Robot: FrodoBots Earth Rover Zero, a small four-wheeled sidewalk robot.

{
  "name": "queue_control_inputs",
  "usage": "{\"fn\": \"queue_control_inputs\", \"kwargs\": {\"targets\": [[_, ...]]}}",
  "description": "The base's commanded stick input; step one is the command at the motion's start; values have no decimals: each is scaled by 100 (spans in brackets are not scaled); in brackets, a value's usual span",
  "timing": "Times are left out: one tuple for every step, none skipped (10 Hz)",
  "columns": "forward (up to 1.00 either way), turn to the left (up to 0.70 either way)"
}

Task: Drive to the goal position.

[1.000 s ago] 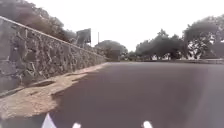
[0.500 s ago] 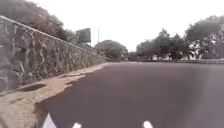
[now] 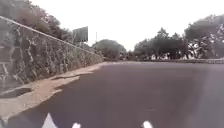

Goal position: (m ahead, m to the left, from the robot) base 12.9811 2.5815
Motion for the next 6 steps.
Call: {"fn": "queue_control_inputs", "kwargs": {"targets": [[85,-25],[85,-25],[85,0],[85,0],[85,0],[85,0]]}}
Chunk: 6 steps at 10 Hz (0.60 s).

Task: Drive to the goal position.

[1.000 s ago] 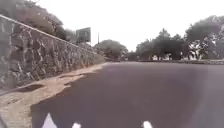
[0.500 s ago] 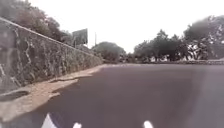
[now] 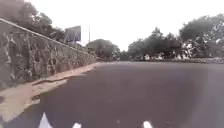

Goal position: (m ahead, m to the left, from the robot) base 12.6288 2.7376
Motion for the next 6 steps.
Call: {"fn": "queue_control_inputs", "kwargs": {"targets": [[85,0],[85,-13],[85,-6],[85,-10],[85,-6],[85,-2]]}}
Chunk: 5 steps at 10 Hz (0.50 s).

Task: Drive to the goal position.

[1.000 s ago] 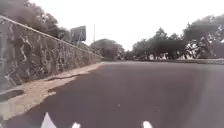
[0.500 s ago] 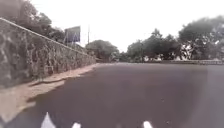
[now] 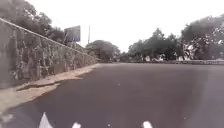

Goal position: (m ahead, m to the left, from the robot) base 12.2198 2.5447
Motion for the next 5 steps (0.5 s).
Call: {"fn": "queue_control_inputs", "kwargs": {"targets": [[85,-11],[85,-16],[85,-22],[85,-8],[85,-16]]}}
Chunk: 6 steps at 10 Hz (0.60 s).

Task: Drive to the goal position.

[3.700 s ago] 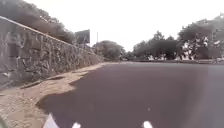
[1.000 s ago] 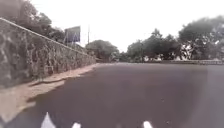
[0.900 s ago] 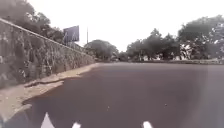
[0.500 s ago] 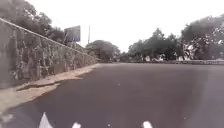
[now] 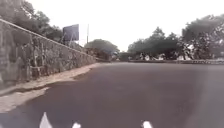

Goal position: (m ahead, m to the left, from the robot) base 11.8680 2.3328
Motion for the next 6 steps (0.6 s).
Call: {"fn": "queue_control_inputs", "kwargs": {"targets": [[85,0],[85,0],[85,0],[85,0],[85,0],[85,0]]}}
